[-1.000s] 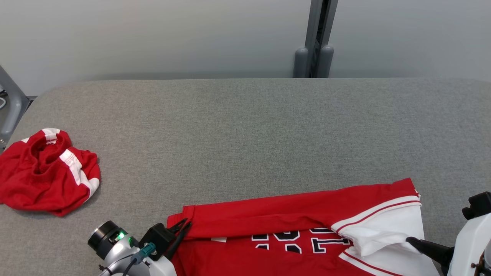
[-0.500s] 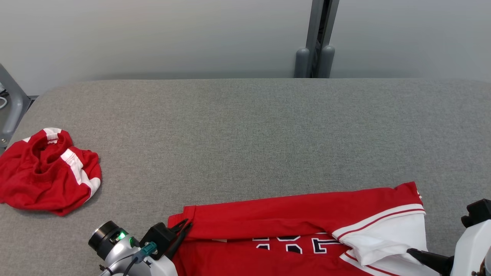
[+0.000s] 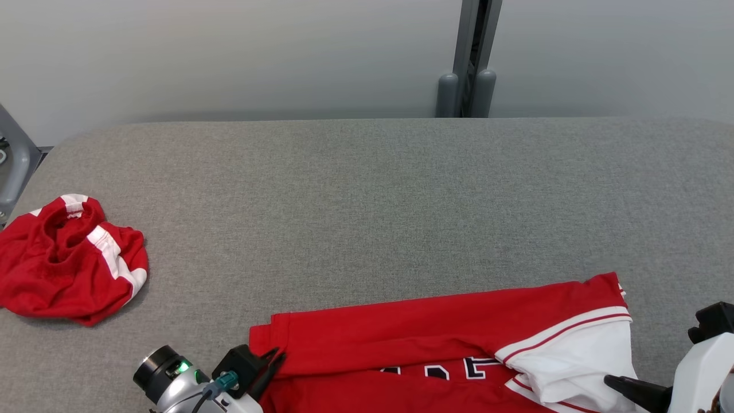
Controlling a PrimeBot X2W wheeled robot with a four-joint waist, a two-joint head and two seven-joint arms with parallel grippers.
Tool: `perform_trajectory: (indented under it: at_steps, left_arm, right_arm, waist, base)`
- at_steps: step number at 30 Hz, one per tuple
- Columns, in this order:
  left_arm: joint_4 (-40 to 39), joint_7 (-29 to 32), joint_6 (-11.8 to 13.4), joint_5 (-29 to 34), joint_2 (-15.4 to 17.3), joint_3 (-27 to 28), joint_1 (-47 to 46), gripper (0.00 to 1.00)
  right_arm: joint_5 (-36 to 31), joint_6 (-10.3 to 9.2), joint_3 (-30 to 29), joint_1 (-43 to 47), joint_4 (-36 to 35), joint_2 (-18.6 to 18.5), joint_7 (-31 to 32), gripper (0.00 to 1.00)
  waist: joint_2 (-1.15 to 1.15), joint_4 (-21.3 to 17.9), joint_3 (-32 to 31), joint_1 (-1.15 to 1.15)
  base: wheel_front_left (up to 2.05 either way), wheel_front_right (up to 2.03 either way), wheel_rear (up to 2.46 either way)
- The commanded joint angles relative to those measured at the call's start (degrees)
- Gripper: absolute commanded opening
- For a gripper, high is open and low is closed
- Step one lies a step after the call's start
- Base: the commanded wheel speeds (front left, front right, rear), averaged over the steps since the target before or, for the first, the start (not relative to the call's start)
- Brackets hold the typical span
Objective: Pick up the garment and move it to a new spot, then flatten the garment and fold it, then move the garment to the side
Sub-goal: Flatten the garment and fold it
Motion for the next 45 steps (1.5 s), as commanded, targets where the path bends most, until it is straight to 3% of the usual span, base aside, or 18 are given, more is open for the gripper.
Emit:
perform_trajectory:
  at_steps: [1, 2, 3, 10, 17, 22, 27, 30, 36, 45]
  left_arm:
    - [0.1, 0.2, 0.5, -0.2, 0.4, 0.2, 0.3, 0.52]
    - [0.1, 0.2, 0.9, -0.1, 0.5, 0.3, 0.3, 0.93]
    - [0.1, 0.1, 1.3, -0.2, 0.5, 0.5, 0.4, 1.0]
    - [-1.4, -2.0, 3.8, -0.8, 0.5, 2.4, -0.7, 1.0]
    - [-4.9, -5.9, 7.5, -3.2, -0.2, 6.4, 0.3, 1.0]
    - [-6.3, -9.8, 9.6, -5.2, -1.5, 9.6, 1.0, 1.0]
    - [-11.1, -12.1, 10.8, -4.5, -3.9, 14.4, 1.8, 1.0]
    - [-15.8, -12.2, 11.6, -2.6, -6.2, 19.5, 4.7, 1.0]
    - [-21.6, -12.2, 8.9, 2.8, -11.5, 27.4, 10.6, 1.0]
    - [-20.1, -12.2, 2.7, 9.5, -17.2, 33.0, 15.3, 1.0]
  right_arm:
    - [-0.9, 0.03, -0.7, -0.1, 0.0, 0.7, 0.9, 1.0]
    - [-1.3, 0.03, -1.0, -0.1, -0.2, 1.1, 1.4, 1.0]
    - [-1.7, 0.03, -1.3, -0.1, -0.5, 1.5, 1.7, 1.0]
    - [-3.7, 0.03, -4.6, -0.5, -2.5, 3.8, 1.6, 1.0]
    - [-5.7, 0.03, -5.0, -2.0, -5.7, 4.2, -7.1, 1.0]
    - [-7.7, 0.03, -1.4, -2.0, -6.4, 2.1, -19.5, 1.0]
    - [-12.3, 0.02, 3.2, -2.5, -4.8, -1.4, -37.3, 1.0]
    - [-14.4, 0.03, 5.2, -2.3, -2.5, -1.6, -47.9, 1.0]
    - [-17.5, 0.02, 8.8, -2.0, 5.0, -0.8, -62.8, 1.0]
    - [-13.9, 0.03, 11.8, -2.9, 16.4, 1.7, -66.9, 1.0]
  waist:
    - [0.0, -0.1, 0.0, 0.0]
    - [0.0, -0.1, -0.1, 0.0]
    - [0.0, -0.1, -0.1, 0.0]
    - [0.0, -0.2, -0.6, 0.0]
    - [0.0, -0.3, -1.1, 0.0]
    - [0.0, -0.4, -1.2, 0.0]
    - [0.0, -0.6, -1.0, 0.0]
    - [0.0, -0.9, -0.9, 0.0]
    - [0.0, -1.9, -0.5, 0.0]
    - [0.0, -2.0, 0.6, 0.0]
  base:
    - [0.0, 0.0, 0.0]
    - [0.0, 0.0, 0.0]
    - [0.0, 0.0, 0.0]
    - [0.0, 0.0, 0.0]
    - [0.0, 0.0, 0.0]
    - [0.0, 0.0, 0.0]
    - [0.0, 0.0, 0.0]
    - [0.0, 0.0, 0.0]
    - [0.0, 0.0, 0.0]
    - [0.0, 0.0, 0.0]
